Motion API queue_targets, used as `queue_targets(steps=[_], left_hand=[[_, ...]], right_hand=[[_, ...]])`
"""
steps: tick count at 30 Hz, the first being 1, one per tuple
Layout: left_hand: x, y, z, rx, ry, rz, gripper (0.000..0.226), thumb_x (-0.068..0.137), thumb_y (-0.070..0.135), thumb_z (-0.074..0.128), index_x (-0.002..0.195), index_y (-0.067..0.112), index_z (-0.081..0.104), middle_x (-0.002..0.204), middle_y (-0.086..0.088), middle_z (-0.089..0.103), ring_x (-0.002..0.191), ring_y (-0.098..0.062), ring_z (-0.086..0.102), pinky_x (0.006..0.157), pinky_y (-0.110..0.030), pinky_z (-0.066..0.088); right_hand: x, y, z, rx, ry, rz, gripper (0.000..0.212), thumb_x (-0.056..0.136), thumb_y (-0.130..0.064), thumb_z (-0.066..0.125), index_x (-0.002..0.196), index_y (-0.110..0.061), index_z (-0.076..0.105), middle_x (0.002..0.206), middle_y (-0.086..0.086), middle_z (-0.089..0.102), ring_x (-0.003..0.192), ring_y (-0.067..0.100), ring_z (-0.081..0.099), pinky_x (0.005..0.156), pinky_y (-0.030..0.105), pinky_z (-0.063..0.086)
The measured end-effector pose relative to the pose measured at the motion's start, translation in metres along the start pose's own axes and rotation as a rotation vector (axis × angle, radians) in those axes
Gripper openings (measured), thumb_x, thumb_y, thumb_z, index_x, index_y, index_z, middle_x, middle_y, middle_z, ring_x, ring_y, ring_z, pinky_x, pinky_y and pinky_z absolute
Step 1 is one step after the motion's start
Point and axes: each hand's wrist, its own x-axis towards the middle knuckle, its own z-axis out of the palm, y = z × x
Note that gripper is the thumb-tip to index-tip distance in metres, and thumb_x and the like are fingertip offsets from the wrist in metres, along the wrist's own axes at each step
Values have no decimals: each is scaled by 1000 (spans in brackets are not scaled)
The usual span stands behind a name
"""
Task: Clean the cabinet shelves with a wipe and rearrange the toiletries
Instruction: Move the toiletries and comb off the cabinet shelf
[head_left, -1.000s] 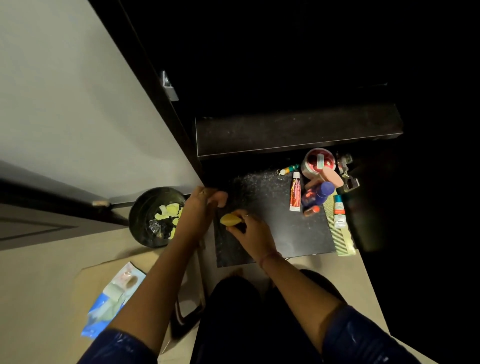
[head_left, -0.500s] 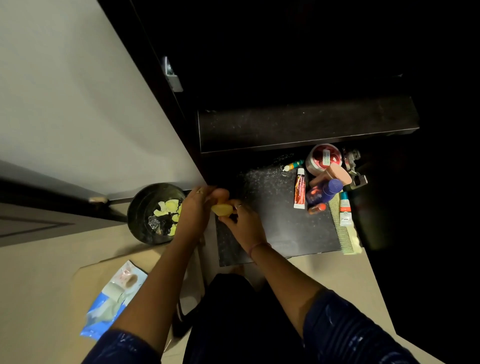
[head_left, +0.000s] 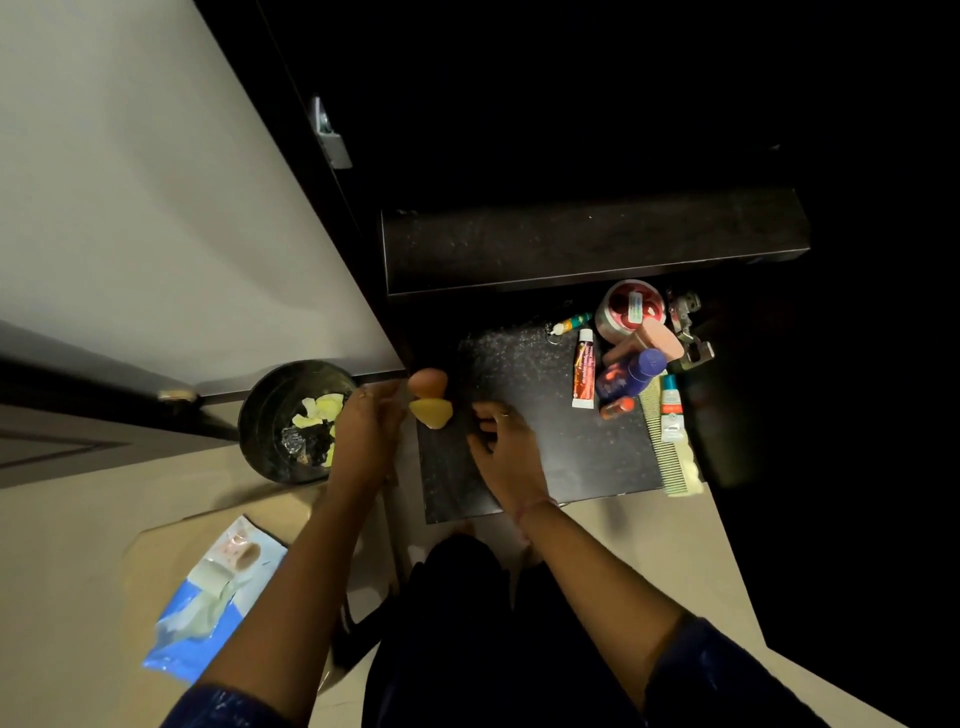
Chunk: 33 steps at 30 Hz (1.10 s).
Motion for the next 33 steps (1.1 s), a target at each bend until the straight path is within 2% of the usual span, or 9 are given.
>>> queue_targets(steps=[3,6,9,11,16,19,25,29,33], left_hand=[[-27,-5,7,-75,28,-160,24,88,10,59,111,4,59,107,-13,64,92,-21,61,79,-34,49],[-60,3,25,-136,-10,-258,11,87,11,59,98,13,58,97,-9,65,87,-22,63,72,-35,51],[-77,27,53,-173,-127,-191,8,86,14,61,92,17,58,95,-7,64,84,-17,62,75,-38,53],[-76,49,76,-179,-198,-107,11,85,16,62,96,14,63,97,-7,66,85,-17,63,79,-35,53],[-56,114,131,-174,-170,91,34,79,11,70,108,-3,63,105,-20,64,95,-25,60,88,-14,38],[-42,140,157,-148,-187,102,44,83,17,67,122,1,54,124,-16,57,118,-24,50,101,-20,30],[-23,154,186,-192,-179,12,32,87,5,58,118,3,54,122,-13,57,115,-20,54,100,-32,45],[-23,151,191,-169,-189,25,29,87,3,55,117,2,55,120,-15,59,114,-23,55,100,-34,45],[-39,138,180,-102,-212,109,28,88,8,56,115,3,59,114,-11,64,110,-20,57,97,-19,37]], right_hand=[[-20,13,-36,67,196,30,22,87,-1,58,107,-7,64,106,9,65,88,16,66,84,22,53],[-40,27,-81,100,416,74,16,87,-5,58,95,-17,65,84,0,65,69,-4,58,68,1,43],[-44,41,-119,185,578,136,14,88,-6,59,95,-18,63,74,-6,61,68,-9,58,62,-1,43],[-38,47,-138,214,631,172,14,86,-12,65,99,-15,62,75,-2,60,73,4,61,63,3,45],[-9,50,-157,189,563,187,39,73,-30,79,105,-16,61,97,-1,66,84,9,63,77,17,50],[7,48,-153,169,555,189,37,68,-32,81,97,-22,60,93,-2,67,85,12,65,79,22,52],[22,52,-142,147,515,213,35,71,-40,77,99,-27,60,97,-3,69,85,7,65,81,29,57],[19,51,-143,125,532,186,34,74,-33,77,102,-21,63,95,-5,69,86,10,66,82,31,56],[5,43,-141,95,473,80,33,75,-34,76,105,-26,63,87,-17,63,80,-2,61,76,17,51]])
